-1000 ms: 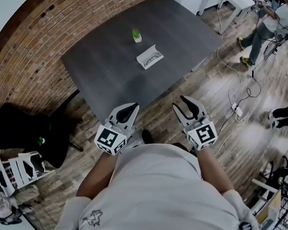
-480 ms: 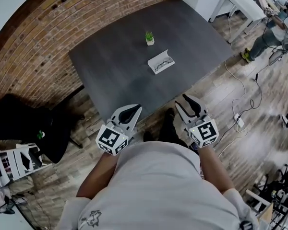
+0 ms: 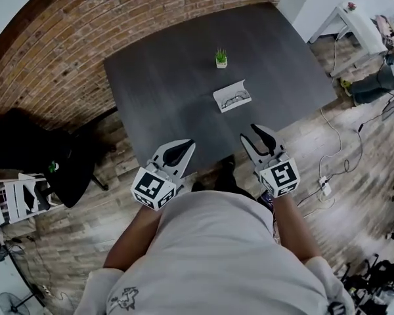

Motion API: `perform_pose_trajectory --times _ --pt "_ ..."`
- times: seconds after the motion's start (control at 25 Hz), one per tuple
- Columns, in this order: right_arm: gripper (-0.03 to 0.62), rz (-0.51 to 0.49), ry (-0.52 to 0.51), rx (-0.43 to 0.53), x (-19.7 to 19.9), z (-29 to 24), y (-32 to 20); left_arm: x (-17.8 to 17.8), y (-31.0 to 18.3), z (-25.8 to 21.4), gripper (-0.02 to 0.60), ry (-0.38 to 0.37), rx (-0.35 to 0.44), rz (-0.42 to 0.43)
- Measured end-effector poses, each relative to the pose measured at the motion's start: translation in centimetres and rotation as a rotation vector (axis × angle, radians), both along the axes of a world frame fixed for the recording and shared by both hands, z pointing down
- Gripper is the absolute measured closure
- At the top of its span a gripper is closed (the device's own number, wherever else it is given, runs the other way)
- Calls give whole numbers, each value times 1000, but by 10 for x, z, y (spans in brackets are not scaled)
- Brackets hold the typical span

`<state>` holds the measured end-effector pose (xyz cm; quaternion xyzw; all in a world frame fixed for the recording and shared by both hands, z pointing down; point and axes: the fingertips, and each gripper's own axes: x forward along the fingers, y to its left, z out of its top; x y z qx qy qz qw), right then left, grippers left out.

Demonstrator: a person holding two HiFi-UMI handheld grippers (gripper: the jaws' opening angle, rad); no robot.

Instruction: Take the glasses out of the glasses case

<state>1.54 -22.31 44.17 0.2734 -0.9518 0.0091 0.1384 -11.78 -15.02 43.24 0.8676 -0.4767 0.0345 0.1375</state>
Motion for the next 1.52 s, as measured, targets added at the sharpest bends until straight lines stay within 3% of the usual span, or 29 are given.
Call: perform_pose_trajectory --times 0.4,0.76,1.0,1.28,1.52 --pt "445 -171 129 -55 -18 37 -78 8 -56 30 571 27 -94 -66" --pt "451 -386 379 -86 -31 108 -136 11 -98 55 571 29 -173 -132" --pt "457 -545 575 -85 -31 176 -151 13 -111 80 571 37 -239 -175" --pt "472 -692 703 -55 -26 233 -156 30 -133 109 571 34 -285 -184" --pt "485 -758 792 -34 -24 272 -170 39 -149 133 571 41 -315 -178"
